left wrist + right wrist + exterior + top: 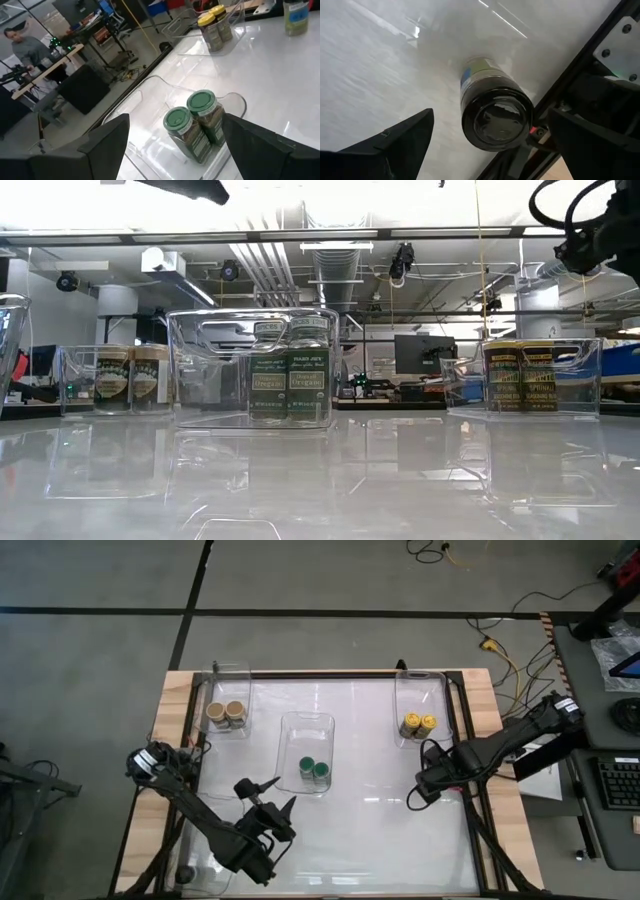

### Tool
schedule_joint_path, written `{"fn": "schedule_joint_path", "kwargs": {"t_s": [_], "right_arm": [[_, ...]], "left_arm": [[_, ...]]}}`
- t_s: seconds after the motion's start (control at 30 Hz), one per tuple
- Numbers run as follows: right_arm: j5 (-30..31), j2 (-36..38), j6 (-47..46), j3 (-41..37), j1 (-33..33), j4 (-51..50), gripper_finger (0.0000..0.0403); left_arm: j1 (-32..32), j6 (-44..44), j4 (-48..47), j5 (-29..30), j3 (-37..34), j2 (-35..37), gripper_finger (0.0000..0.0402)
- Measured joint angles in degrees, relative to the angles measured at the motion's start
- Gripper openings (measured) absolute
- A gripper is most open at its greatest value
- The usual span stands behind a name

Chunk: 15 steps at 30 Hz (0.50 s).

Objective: Sort spices by type
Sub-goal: Put the black seasoning bottle into the bottom left transparent bin

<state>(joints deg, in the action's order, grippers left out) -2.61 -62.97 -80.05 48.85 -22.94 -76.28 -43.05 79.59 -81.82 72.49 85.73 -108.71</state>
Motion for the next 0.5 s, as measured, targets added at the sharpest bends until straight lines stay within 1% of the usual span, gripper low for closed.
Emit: {"fn": "schedule_joint_path", "kwargs": {"t_s": [0.1,0.2,0.5], "right_arm": [[-1.01,-0.56,-0.01,-0.01,0.00,0.19,0.0376],[-1.96,-0.91,-0.69,-0.01,0.02,0.56,0.0356],[-1.54,-0.95,-1.75,-0.13,0.02,1.62,0.0243]], "left_arm": [[0.04,0.00,0.85,0.00,-0.96,0.00,0.0300],[0.04,0.00,2.08,-0.02,-2.14,0.00,0.0300],[0.04,0.00,4.28,-1.25,-3.38,0.00,0.0300]]}}
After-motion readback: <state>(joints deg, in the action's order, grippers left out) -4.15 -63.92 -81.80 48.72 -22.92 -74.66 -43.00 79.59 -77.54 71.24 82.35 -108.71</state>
